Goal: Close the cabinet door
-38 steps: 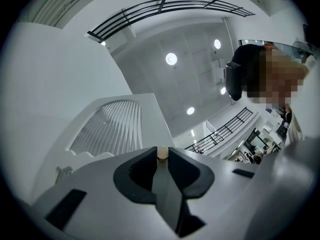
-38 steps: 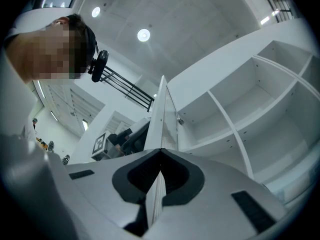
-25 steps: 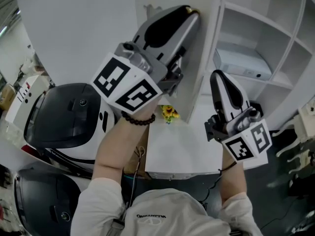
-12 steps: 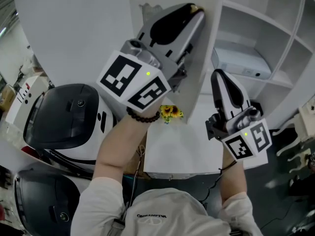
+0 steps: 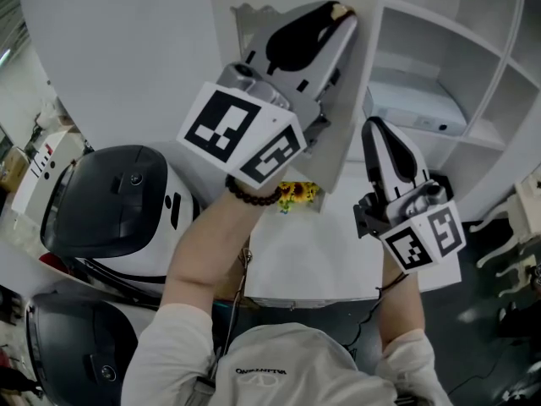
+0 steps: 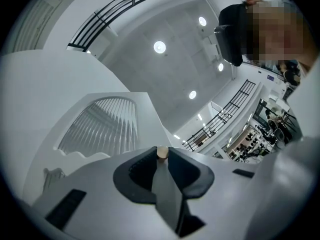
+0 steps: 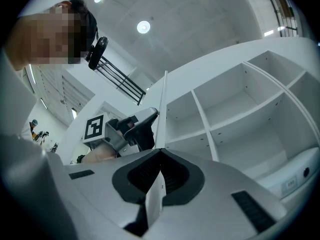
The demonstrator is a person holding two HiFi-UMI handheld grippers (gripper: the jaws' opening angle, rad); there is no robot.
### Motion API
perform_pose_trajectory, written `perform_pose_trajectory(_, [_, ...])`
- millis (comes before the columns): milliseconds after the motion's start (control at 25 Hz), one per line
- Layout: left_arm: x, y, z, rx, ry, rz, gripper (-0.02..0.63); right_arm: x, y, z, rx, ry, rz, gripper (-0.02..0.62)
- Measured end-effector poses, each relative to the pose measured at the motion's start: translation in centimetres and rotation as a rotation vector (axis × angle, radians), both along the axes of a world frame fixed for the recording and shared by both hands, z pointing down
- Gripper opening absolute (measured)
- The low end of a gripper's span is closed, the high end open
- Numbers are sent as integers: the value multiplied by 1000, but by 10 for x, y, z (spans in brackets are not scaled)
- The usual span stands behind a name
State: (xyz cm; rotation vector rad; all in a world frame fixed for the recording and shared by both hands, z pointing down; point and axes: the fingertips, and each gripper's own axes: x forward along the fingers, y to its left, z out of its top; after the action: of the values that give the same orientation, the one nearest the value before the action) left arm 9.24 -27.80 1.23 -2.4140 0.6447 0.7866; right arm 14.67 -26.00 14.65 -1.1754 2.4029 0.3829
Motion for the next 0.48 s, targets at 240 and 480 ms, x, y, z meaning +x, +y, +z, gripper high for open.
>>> perform_pose_trajectory(240, [14,-10,-1,3,-10,-27,72,10,-9,1,-5,-4,5,11])
perform_pose_trajectory(480, [23,-20,-1,13,-21,-63,74,16,-18,4,-10,-5,12,11])
